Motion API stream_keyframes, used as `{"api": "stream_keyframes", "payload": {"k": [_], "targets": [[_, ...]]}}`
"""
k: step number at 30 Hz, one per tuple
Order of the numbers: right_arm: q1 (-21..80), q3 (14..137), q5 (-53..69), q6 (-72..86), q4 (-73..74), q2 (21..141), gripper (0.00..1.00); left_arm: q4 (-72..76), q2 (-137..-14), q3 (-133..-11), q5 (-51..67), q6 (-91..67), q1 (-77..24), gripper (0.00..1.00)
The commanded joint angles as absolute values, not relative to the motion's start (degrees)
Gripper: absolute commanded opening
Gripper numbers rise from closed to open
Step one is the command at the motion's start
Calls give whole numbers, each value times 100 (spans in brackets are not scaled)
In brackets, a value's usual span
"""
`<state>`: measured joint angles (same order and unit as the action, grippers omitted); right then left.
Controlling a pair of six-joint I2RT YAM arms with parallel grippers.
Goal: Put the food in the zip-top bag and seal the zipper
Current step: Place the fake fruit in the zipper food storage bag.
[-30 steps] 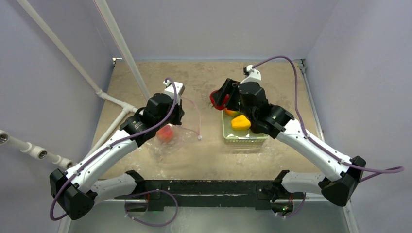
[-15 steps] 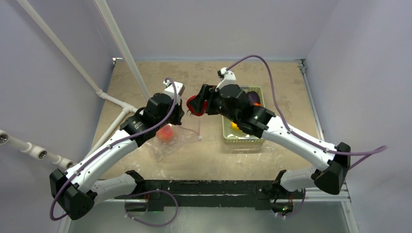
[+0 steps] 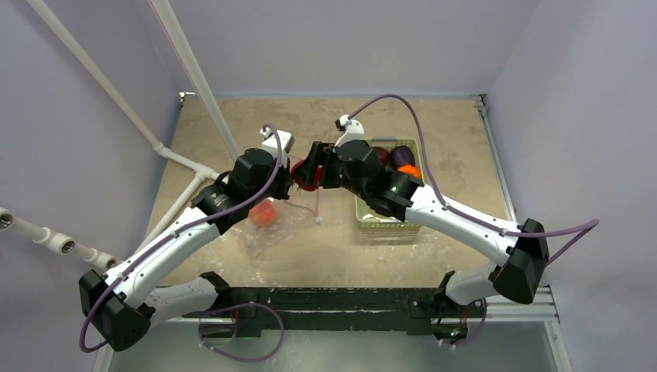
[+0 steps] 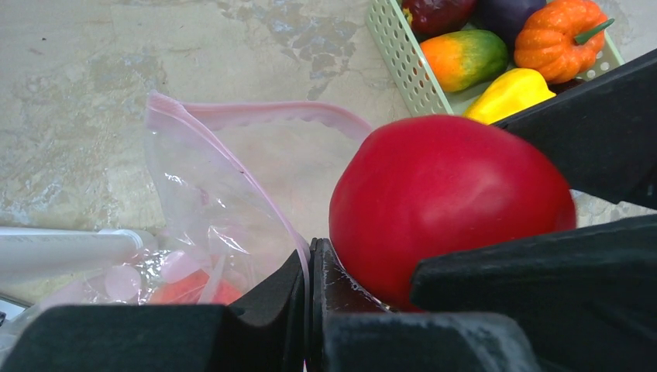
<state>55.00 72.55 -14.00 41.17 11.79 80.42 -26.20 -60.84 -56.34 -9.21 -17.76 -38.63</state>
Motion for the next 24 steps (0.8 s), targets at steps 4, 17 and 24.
{"api": "stream_keyframes", "payload": {"k": [4,17,24], "targets": [[5528,7030,-1411,4240,845,8164,26,-2399,-5986,-5645,-905,-1689,-3858,0],[5528,6864,-1565,4239,910,8244,83,-2396,-6015,-5643,-922,-1688,-3858,0],[5528,6989,-1783,4226,1204,8048,93,-2395,-6022,-5643,-932,-1688,-3858,0]]}}
